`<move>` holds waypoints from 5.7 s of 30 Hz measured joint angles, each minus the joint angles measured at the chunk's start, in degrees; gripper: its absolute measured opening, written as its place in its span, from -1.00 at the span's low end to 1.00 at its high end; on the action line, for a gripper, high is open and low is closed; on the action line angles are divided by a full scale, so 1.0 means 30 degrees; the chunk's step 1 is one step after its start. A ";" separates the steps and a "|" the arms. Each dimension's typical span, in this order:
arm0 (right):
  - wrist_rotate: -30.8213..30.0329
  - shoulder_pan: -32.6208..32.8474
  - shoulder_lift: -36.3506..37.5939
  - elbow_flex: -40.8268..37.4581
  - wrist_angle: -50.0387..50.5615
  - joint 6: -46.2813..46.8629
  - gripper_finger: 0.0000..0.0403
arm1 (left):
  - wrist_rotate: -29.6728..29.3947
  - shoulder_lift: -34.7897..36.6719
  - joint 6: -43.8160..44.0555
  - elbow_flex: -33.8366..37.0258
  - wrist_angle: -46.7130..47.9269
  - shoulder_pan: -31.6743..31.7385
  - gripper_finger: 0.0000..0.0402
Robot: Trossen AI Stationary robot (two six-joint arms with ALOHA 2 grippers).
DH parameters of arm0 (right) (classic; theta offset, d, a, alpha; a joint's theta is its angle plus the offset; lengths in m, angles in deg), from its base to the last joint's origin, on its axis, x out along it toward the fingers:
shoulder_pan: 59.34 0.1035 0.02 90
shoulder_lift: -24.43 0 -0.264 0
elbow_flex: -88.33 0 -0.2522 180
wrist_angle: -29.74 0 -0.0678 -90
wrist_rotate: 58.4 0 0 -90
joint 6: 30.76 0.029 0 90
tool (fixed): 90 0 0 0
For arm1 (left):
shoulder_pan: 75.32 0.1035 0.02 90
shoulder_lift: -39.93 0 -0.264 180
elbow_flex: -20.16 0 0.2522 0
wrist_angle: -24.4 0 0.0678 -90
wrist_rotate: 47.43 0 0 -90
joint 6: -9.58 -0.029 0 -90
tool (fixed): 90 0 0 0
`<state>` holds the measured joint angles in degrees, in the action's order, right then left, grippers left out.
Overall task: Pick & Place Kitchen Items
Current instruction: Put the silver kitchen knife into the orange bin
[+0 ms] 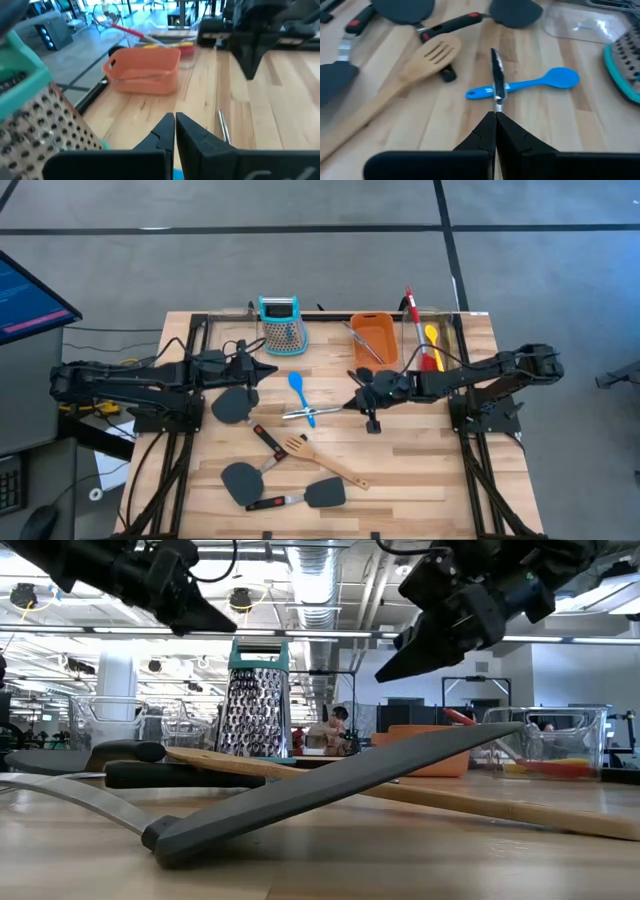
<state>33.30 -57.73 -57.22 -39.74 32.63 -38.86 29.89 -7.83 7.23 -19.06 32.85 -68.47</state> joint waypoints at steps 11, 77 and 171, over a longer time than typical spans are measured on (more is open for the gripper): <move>-0.0015 0.0195 0.0000 0.0000 -0.0857 0.0015 -1.00 | 0.2404 0.0007 0.3764 0.0687 -0.0354 -0.0465 -0.99; -0.0058 -0.0904 -0.9992 1.1624 0.9612 -0.1857 -0.51 | -0.0933 0.4361 0.1068 0.2304 -0.0378 -0.4524 -0.99; 0.0995 -0.1025 -1.1868 1.1613 1.0401 0.0222 -0.52 | -0.0940 0.4255 0.1451 0.2450 -0.0383 -0.4524 -0.99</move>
<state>36.28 -60.81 -92.82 -4.90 63.83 -38.19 27.07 4.93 11.58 -11.71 31.71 -82.04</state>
